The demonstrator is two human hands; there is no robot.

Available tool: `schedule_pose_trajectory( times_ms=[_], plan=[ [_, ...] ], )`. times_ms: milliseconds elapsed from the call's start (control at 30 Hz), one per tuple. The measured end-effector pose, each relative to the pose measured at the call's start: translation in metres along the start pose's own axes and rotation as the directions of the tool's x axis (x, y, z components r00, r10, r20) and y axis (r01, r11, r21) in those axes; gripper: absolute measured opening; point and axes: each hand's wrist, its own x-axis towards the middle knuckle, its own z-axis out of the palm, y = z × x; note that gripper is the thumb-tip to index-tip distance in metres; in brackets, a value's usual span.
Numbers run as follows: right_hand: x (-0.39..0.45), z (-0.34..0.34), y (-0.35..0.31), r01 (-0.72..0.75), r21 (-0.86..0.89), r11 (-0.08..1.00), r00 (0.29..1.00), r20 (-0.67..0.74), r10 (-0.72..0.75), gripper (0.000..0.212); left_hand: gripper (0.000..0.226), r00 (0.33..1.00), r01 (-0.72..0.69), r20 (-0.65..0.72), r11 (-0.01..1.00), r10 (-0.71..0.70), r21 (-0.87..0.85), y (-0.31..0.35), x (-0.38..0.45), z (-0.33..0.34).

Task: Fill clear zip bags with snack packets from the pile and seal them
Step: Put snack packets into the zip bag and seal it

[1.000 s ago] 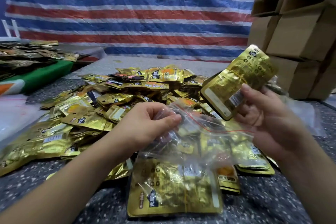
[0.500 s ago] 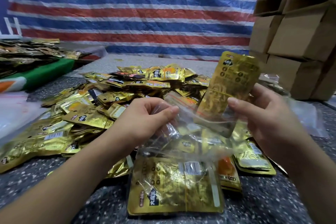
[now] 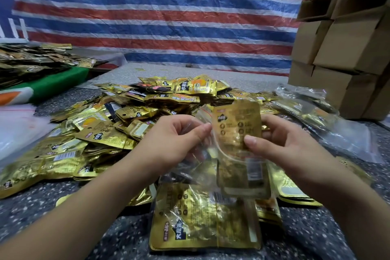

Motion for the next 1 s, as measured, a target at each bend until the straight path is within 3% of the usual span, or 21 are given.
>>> schedule_pose_trajectory(
  times_ms=[333,567,867,933,1000],
  plan=[
    [-0.001,0.004,-0.001,0.039,-0.176,0.984,0.998,-0.040,-0.047,0.025,0.035,1.000,-0.015,-0.008,1.000,0.015,-0.025,0.003,-0.001,0.005],
    [-0.004,0.005,-0.002,0.119,-0.303,0.945,0.992,0.083,-0.098,0.021,0.033,0.996,-0.081,0.033,0.996,0.079,0.044,0.000,0.000,0.004],
    [-0.003,0.010,-0.005,0.174,-0.638,0.750,0.978,0.201,-0.056,0.032,0.040,0.985,-0.167,0.067,0.982,0.161,0.091,-0.001,-0.002,0.007],
    [-0.002,0.014,-0.003,0.177,-0.706,0.685,0.984,0.137,-0.113,0.030,0.036,0.983,-0.185,0.030,0.975,0.182,0.126,-0.001,-0.002,0.007],
    [-0.002,0.017,0.000,0.123,-0.722,0.681,0.981,-0.016,-0.194,0.028,0.034,0.980,-0.197,-0.010,0.970,0.201,0.140,-0.002,-0.001,0.006]
  ],
)
